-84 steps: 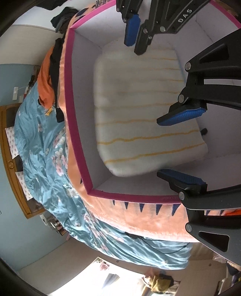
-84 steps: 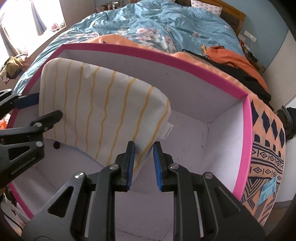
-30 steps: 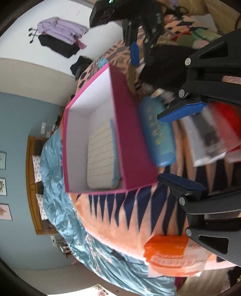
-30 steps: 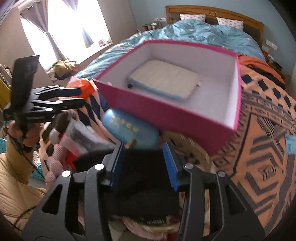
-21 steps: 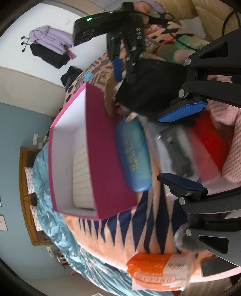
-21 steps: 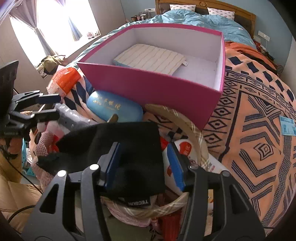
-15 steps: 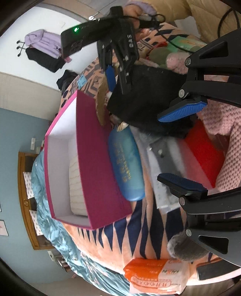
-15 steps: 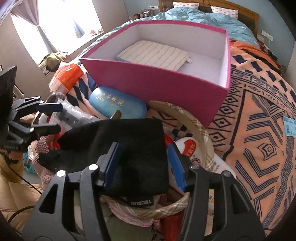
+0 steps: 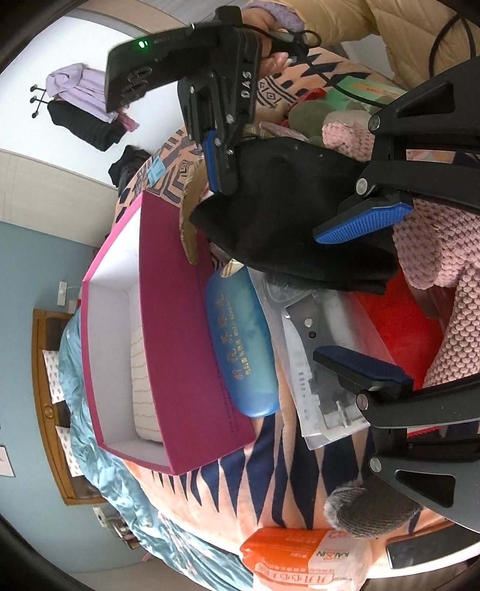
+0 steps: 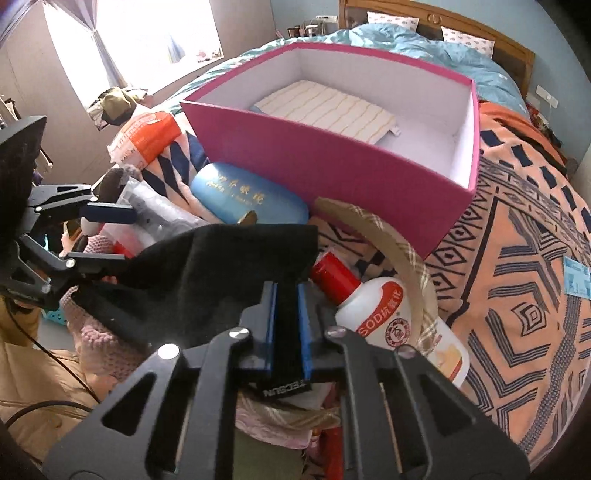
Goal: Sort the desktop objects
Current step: 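Grasp the black cloth bag with the right gripper and lift it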
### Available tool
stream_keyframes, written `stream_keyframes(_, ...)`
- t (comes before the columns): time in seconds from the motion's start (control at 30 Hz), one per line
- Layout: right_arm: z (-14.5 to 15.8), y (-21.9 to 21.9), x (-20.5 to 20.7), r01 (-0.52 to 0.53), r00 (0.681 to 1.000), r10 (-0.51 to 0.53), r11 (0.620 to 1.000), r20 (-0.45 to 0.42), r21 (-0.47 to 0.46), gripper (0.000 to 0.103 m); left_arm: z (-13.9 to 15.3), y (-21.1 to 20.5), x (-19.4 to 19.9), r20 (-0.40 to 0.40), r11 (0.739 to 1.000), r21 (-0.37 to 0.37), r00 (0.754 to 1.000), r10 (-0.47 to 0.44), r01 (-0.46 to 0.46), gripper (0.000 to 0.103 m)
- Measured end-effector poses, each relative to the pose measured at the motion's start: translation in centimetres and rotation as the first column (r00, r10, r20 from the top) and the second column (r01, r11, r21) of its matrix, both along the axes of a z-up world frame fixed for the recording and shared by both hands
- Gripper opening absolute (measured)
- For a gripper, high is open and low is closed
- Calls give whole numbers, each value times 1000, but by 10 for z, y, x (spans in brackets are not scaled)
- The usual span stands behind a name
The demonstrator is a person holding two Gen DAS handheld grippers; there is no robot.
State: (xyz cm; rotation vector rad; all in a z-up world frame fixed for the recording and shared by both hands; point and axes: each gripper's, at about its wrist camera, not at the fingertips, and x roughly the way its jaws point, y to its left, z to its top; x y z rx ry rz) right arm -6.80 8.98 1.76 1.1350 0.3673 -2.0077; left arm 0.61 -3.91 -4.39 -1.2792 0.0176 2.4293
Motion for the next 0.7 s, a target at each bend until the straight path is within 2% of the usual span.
stream_keyframes(0.2,24,7,6,-9,999,6,996,-41,-87,7,0,6,-3,-2,1000,-14,1000,-16,16,59)
stream_keyframes(0.33,31,4,8,-25,998,19,993,-54,-112,7,-1,16,-9,-4,998,-44,999,-46,46,59)
stream_keyframes(0.57,22,0,8,-40,999,38,993,-17,-109,7,-4,33,-22,10,990,-65,992,-122,122,60)
stream_keyframes(0.7,12,-1,6,-43,999,45,994,13,-97,15,-3,41,-21,6,984,-86,988,-156,156,60)
